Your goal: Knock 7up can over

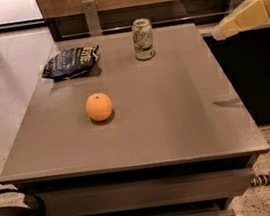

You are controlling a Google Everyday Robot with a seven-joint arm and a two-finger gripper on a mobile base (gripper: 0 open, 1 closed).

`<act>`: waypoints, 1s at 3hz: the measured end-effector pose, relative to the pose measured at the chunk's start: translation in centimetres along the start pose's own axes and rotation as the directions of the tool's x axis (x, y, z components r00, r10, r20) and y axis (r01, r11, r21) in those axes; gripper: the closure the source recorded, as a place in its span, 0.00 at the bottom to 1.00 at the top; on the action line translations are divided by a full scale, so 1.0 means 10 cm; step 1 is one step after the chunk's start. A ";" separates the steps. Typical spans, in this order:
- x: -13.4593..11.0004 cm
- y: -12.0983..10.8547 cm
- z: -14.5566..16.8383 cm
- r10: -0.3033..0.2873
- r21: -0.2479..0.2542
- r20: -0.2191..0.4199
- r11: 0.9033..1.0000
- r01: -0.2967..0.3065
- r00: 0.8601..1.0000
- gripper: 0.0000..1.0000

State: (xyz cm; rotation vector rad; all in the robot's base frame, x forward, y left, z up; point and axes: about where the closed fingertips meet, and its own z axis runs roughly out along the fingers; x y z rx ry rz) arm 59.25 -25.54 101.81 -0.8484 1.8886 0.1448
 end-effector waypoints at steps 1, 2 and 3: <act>-0.24 -0.17 0.25 0.038 -0.003 0.109 0.999 -0.038 0.993 0.00; -0.49 -0.11 0.53 0.041 -0.052 0.165 0.998 -0.033 0.985 0.00; -0.50 -0.11 0.55 0.042 -0.054 0.169 0.998 -0.033 0.985 0.00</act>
Offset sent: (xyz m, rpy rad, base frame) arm 0.0838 0.0669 0.0260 0.1947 -0.1083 0.1229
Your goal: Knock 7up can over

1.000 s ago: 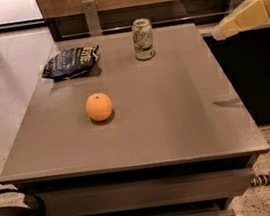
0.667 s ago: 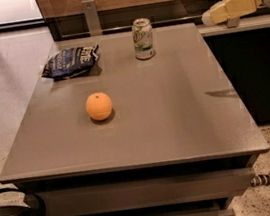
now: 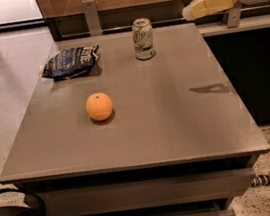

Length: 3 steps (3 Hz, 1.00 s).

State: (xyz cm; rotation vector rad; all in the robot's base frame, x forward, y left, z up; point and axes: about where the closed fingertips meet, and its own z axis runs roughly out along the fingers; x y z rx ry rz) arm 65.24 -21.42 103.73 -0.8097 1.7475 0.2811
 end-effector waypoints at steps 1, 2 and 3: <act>0.00 -0.03 0.10 0.004 -0.007 0.015 1.000 -0.004 1.000 0.00; 0.05 -0.15 0.43 -0.006 -0.024 0.051 1.000 0.007 0.999 0.00; 0.14 -0.26 0.75 0.003 -0.045 0.101 0.999 0.002 0.995 0.00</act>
Offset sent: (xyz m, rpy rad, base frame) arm 0.0777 0.0154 -0.0302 0.0507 -0.0657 0.0584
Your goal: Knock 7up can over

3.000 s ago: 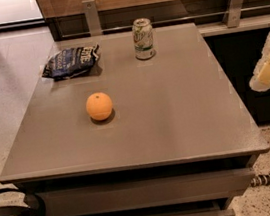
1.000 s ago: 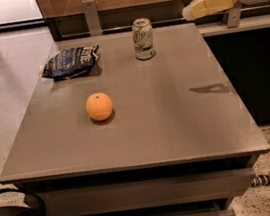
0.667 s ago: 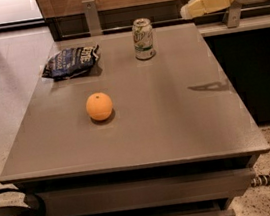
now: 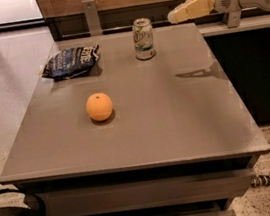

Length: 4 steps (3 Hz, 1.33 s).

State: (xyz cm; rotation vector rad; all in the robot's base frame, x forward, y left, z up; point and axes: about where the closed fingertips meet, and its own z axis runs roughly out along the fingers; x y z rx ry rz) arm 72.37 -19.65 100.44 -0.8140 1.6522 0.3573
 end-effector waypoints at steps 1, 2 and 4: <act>0.15 -0.07 0.28 0.018 -0.025 0.037 1.000 -0.017 0.999 0.00; 0.34 -0.02 0.65 0.058 -0.079 0.056 0.995 -0.053 0.997 0.00; 0.61 0.14 1.19 0.119 -0.166 0.060 0.980 -0.107 0.991 0.00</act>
Offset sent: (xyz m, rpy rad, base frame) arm 0.0780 0.0544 -0.0863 0.1417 0.0631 0.1332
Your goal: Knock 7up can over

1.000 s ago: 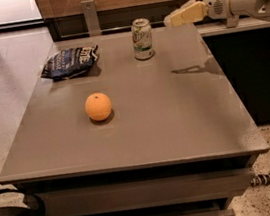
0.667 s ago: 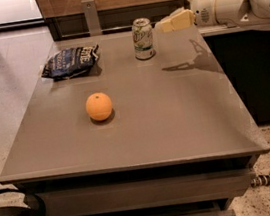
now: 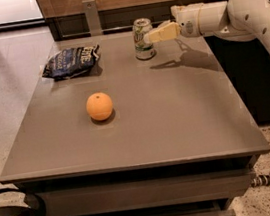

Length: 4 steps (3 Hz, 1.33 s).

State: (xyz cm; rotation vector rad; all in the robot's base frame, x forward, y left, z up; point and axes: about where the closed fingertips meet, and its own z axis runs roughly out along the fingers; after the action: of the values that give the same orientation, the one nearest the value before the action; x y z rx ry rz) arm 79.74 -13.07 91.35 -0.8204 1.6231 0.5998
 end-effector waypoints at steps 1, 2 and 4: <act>0.05 0.05 0.11 0.024 -0.018 0.029 1.000 -0.023 0.999 0.00; 0.11 0.08 0.22 0.041 -0.019 0.060 0.999 -0.040 0.997 0.00; 0.25 0.20 0.42 0.024 -0.034 0.113 0.999 -0.021 0.993 0.25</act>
Offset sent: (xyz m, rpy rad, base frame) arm 0.0092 0.0220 -0.0238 0.1158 -0.0164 -0.0028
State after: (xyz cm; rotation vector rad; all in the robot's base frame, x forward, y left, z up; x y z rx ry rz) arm 80.55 -9.04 87.96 -0.7795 1.5245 0.6791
